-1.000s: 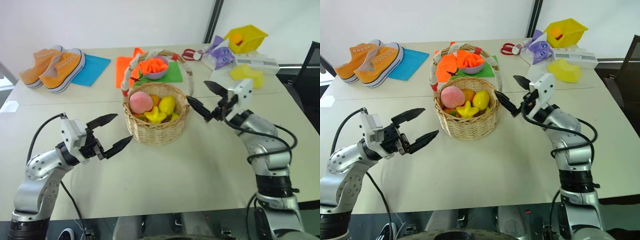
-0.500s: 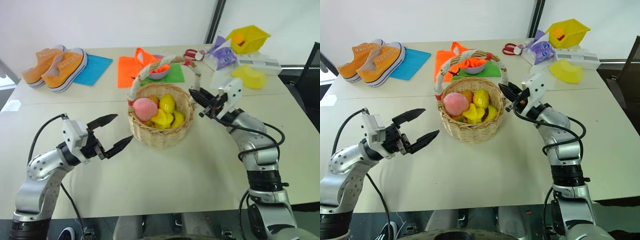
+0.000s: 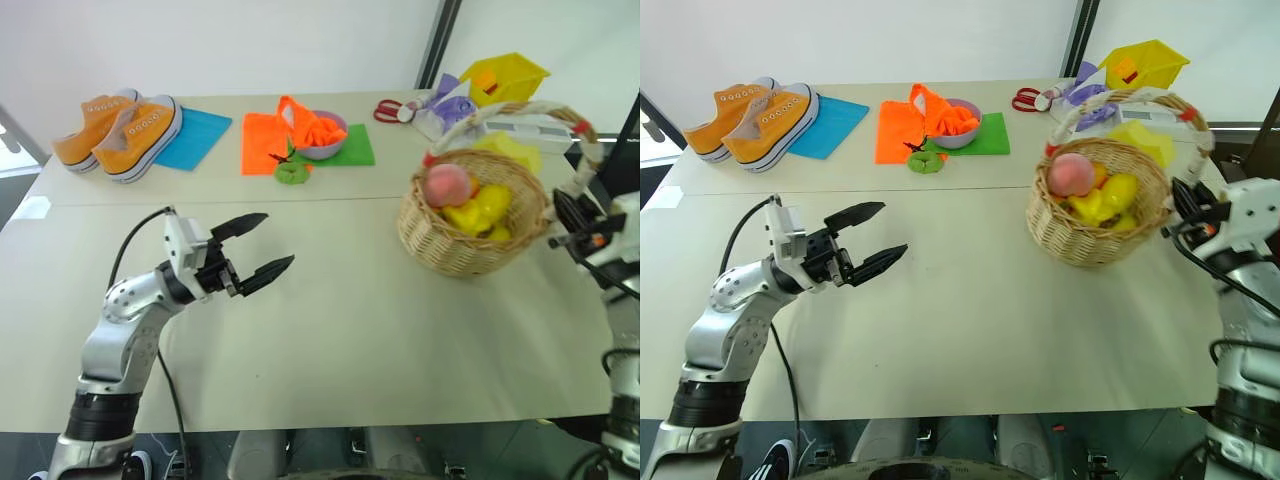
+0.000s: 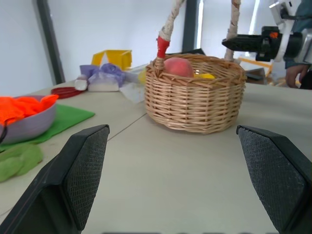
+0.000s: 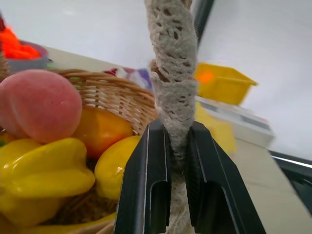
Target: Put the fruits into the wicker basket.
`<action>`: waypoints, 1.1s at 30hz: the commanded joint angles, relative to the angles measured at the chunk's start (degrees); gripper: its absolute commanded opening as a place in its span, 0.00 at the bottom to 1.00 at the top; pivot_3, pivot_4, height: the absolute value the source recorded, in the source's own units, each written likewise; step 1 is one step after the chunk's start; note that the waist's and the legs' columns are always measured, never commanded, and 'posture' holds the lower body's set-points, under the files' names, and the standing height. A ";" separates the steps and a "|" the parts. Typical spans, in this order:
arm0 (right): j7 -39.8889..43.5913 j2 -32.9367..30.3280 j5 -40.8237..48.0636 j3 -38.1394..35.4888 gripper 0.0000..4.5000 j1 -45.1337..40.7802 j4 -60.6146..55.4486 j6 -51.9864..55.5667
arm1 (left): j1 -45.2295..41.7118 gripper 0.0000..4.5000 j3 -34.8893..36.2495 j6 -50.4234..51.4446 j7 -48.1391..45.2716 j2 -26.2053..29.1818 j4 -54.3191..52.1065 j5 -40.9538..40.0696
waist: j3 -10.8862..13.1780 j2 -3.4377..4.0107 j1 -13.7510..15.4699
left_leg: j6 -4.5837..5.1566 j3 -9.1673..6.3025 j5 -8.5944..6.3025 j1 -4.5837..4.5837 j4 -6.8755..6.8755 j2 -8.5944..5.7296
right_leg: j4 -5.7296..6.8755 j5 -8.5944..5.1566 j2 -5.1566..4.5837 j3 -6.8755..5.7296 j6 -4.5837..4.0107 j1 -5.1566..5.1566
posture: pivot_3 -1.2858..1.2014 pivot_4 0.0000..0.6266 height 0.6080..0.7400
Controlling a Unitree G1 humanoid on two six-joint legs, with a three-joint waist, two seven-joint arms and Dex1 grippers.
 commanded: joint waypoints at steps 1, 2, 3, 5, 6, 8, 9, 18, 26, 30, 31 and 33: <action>-2.99 -1.07 -1.88 -3.61 0.01 2.20 -2.19 -0.25 | -1.96 1.00 -0.50 -1.69 -1.74 -0.17 1.56 0.69 | -0.01 -0.01 -0.12 | 0.00 0.02 0.00 0.01 0.00 0.00 | 0.00 0.00 0.00 0.02 0.00 0.00 | 0.52 0.24 1.00; -3.84 -0.98 -2.21 -3.95 0.01 2.68 -2.37 -0.20 | -2.59 1.00 -0.69 -1.81 -1.92 -0.27 2.15 0.87 | -0.01 -0.01 -0.20 | 0.00 0.03 0.00 0.01 0.01 0.00 | 0.00 0.01 0.00 0.03 0.01 0.00 | 0.52 0.24 1.00; -4.95 -0.71 -2.75 -4.18 0.01 3.12 -2.53 -0.29 | -3.12 1.00 -0.87 -1.84 -2.07 -0.36 2.65 0.97 | -0.01 -0.01 -0.34 | 0.00 0.04 0.00 0.01 0.01 0.00 | 0.00 0.01 0.01 0.04 0.02 0.00 | 0.52 0.24 1.00; -6.88 0.49 -2.44 -4.35 0.01 3.47 -2.85 -0.24 | -3.79 1.00 -1.17 -2.25 -2.63 -0.46 3.54 1.41 | -0.01 -0.02 -0.57 | 0.00 0.02 0.00 0.00 0.01 -0.01 | 0.00 0.00 0.01 0.04 0.04 0.00 | 0.52 0.24 1.00; -7.12 1.34 -1.05 -4.35 0.10 3.42 -3.25 -0.06 | -3.92 1.00 -1.25 -2.43 -2.82 -0.52 3.89 1.58 | -0.01 -0.03 -0.68 | 0.00 0.02 0.00 0.00 0.01 -0.01 | 0.00 -0.01 0.02 0.04 0.04 0.00 | 0.52 0.24 1.00; -7.84 2.26 -0.55 -3.67 0.30 3.43 -3.96 0.08 | -3.97 1.00 -1.22 -2.57 -3.07 -0.71 4.13 1.75 | -0.01 -0.03 -0.87 | 0.00 0.02 0.00 -0.01 0.01 -0.01 | 0.00 -0.01 0.03 0.04 0.05 0.00 | 0.52 0.24 1.00; -8.33 2.68 -0.79 -3.29 0.42 3.39 -4.32 -0.10 | -3.94 1.00 -1.15 -2.52 -3.14 -0.80 4.12 1.72 | -0.01 -0.03 -0.90 | 0.00 0.03 0.00 -0.01 0.01 -0.01 | 0.00 0.00 0.03 0.06 0.05 -0.01 | 0.52 0.24 1.00; -14.11 12.38 -6.77 0.13 0.99 8.80 -14.30 -13.98 | -2.46 1.00 -0.07 -2.87 -2.75 -0.75 3.54 2.29 | -0.02 -0.02 -1.07 | 0.00 0.01 0.00 0.01 -0.01 0.04 | 0.09 -0.03 0.10 0.10 0.09 -0.06 | 0.52 0.24 1.00; -6.64 16.52 -6.40 17.80 0.99 9.93 -20.53 -14.46 | -0.61 1.00 2.17 -2.91 0.08 0.34 4.29 3.71 | -0.05 -0.10 -1.98 | 0.00 0.12 0.00 0.09 0.03 0.04 | 0.10 -0.03 0.03 0.19 0.09 -0.05 | 0.52 0.24 1.00; 2.53 12.38 -0.22 23.02 0.99 2.80 -15.66 -7.34 | 0.23 1.00 2.54 -2.55 3.98 1.91 5.52 7.78 | -0.05 -0.11 -2.34 | 0.00 0.11 0.01 0.17 0.03 0.06 | 0.15 -0.04 0.08 0.22 0.07 -0.04 | 0.52 0.24 1.00; 6.12 10.51 0.97 24.08 0.99 1.88 -14.02 -6.09 | 0.50 1.00 3.13 -2.29 5.43 2.32 6.01 8.72 | -0.05 -0.12 -2.15 | 0.00 0.09 0.00 0.16 0.03 0.06 | 0.15 -0.03 0.08 0.21 0.07 -0.04 | 0.52 0.24 1.00; 12.62 7.52 3.70 25.69 0.99 0.82 -11.77 -4.24 | 1.19 1.00 4.06 -2.09 7.17 2.79 6.28 9.48 | -0.05 -0.17 -1.83 | 0.01 0.04 0.00 0.09 0.02 0.04 | 0.14 -0.04 0.06 0.17 0.08 -0.04 | 0.52 0.24 1.00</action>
